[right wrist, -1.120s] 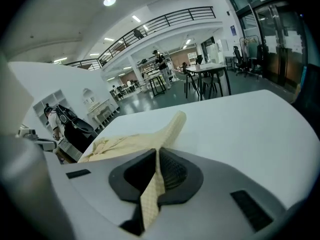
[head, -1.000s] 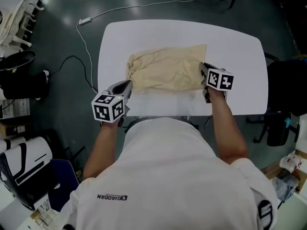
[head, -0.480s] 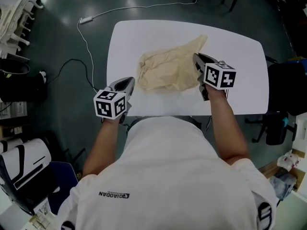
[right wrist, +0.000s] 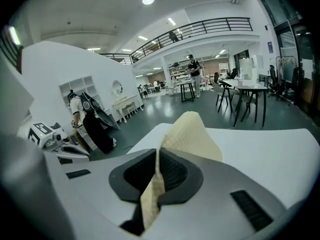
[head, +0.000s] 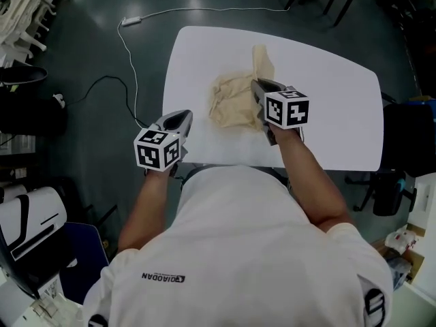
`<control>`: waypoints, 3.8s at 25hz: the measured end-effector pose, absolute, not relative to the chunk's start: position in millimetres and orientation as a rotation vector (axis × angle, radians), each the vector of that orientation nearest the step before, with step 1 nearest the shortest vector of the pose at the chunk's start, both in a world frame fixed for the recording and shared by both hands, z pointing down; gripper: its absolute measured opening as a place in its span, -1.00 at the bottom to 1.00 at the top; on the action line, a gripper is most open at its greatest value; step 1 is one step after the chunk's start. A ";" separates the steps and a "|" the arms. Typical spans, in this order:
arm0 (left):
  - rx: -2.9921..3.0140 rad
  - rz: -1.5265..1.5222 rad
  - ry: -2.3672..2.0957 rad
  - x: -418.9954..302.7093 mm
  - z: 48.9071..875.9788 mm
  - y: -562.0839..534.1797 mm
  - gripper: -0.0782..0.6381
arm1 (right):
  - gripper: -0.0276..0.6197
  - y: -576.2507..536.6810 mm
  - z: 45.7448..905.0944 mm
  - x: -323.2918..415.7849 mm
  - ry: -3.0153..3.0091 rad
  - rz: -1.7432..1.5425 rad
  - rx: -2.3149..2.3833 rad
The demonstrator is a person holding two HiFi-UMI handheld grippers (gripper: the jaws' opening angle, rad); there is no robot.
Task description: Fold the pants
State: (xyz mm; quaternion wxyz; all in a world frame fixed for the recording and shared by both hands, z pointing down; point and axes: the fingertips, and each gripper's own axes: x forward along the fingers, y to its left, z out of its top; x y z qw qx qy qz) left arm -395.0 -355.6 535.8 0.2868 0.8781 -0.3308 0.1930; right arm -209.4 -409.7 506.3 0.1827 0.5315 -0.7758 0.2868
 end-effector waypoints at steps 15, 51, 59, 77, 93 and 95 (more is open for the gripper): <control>2.244 0.485 -0.988 -451.5 551.9 -329.3 -0.70 | -0.34 -410.5 651.8 -340.0 -2.032 0.802 1.107; 2.415 0.454 -0.867 -380.9 500.2 -293.6 -0.70 | -0.86 -295.1 485.5 -254.5 -2.464 0.516 1.235; 2.450 0.460 -0.872 -322.7 479.5 -235.7 -0.70 | -0.86 -215.1 438.1 -183.5 -2.583 0.499 1.355; 2.390 0.480 -1.115 -331.8 458.7 -95.2 -0.70 | -0.86 -60.8 444.3 -131.0 -2.655 0.673 1.348; 2.585 0.583 -0.758 -380.2 462.0 -148.5 -0.70 | -0.86 -94.5 457.6 -230.3 -2.512 0.705 1.614; 2.587 0.586 -0.710 -389.9 467.7 -158.8 -0.70 | -0.86 -103.1 462.3 -244.5 -2.480 0.719 1.644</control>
